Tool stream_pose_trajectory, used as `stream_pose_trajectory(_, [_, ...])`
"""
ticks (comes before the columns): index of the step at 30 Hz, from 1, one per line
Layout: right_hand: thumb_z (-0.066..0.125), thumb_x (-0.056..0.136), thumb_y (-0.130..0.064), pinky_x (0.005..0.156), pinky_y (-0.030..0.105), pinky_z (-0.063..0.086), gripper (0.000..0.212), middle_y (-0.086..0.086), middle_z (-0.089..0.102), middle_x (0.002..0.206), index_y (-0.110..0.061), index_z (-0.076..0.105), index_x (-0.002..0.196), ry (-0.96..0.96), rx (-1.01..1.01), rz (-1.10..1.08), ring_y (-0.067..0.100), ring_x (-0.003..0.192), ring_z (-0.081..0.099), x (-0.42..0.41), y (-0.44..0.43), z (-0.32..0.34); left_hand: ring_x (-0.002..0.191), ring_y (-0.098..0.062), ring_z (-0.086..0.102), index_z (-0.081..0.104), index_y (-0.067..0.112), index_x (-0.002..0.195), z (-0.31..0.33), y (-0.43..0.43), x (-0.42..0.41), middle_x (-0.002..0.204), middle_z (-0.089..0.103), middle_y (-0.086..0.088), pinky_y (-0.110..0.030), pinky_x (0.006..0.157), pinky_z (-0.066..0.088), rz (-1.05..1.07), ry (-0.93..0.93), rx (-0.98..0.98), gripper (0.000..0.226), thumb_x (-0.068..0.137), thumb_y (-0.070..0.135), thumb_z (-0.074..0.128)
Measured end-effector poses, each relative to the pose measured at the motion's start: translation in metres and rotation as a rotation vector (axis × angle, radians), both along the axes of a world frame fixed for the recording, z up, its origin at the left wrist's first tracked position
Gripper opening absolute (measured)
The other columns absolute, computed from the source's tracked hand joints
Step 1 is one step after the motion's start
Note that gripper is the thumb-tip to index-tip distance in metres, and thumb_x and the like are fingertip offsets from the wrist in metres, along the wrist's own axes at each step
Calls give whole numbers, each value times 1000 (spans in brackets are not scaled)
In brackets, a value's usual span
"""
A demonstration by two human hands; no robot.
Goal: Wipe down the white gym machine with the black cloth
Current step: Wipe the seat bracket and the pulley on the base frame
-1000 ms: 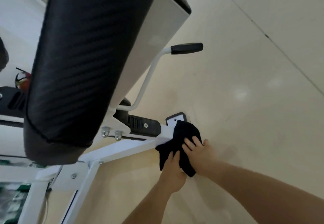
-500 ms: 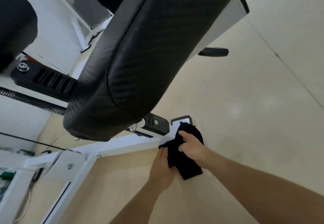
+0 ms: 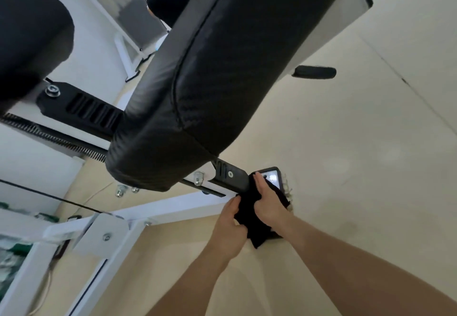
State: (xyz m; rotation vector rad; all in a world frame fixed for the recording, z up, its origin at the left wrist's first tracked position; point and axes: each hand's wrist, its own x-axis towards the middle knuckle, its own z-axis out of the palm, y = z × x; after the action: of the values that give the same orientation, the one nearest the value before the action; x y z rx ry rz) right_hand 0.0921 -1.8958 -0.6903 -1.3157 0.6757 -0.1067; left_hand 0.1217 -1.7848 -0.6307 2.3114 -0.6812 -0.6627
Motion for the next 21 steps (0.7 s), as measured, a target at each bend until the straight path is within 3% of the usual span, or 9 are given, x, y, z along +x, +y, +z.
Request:
stream_pose_trajectory(3, [44,85,8,115,37,33,84,9,38,150,-14,8,158,47,-64,-2,28,140,36,12,3,-1,107,12,48,43,39,123,-3,-8,-1,119,50,22,-3,93,39,-32,22,19,66,84,-14,44])
stream_pose_trajectory(7, [41,90,6,106,31,42,80,2,52,139,-23,13,158,52,104,-121,23,128,51,3,32,16,102,15,49,44,44,114,-3,2,5,114,52,25,-3,88,42,56,35,-11,67,82,-15,48])
stream_pose_trajectory(9, [40,92,8,110,29,37,80,-4,47,143,-25,11,158,48,202,-188,21,134,47,4,41,23,101,18,49,42,39,119,-3,11,7,112,50,28,-4,84,45,110,64,-43,68,83,-18,47])
stream_pose_trajectory(11, [40,94,9,104,21,31,81,-7,40,144,-26,4,158,38,277,-238,17,138,40,3,51,36,108,10,51,40,37,122,-1,22,7,115,52,24,-5,80,46,123,82,-53,72,81,-22,44])
stream_pose_trajectory(13, [40,94,9,102,23,34,81,-12,39,144,-27,6,158,7,289,-271,15,136,43,1,63,47,118,-3,50,36,44,121,4,30,12,126,51,16,-11,88,45,80,47,-29,80,78,-24,40])
stream_pose_trajectory(15, [43,91,6,104,32,44,72,-9,54,135,-24,25,154,21,236,-306,18,124,55,2,68,51,118,-5,45,34,44,119,14,35,21,128,43,18,-10,91,39,-1,-15,2,80,77,-24,39])
stream_pose_trajectory(17, [45,89,2,93,41,53,54,0,65,109,-18,44,139,77,174,-350,21,101,63,4,64,52,119,-6,39,32,34,131,29,40,33,121,33,27,-7,91,32,-123,-52,67,80,77,-25,39])
stream_pose_trajectory(19, [46,88,3,76,36,55,39,1,62,92,-13,50,123,102,135,-330,18,84,61,3,61,60,126,-9,37,22,20,149,41,50,44,129,25,29,-5,90,31,-254,-82,181,83,79,-23,39])
stream_pose_trajectory(21, [50,90,3,66,26,47,28,-2,55,87,-15,48,112,131,81,-218,10,76,54,-1,62,64,134,-12,37,14,16,154,47,63,56,148,22,15,3,81,33,-336,-104,275,83,83,-19,40])
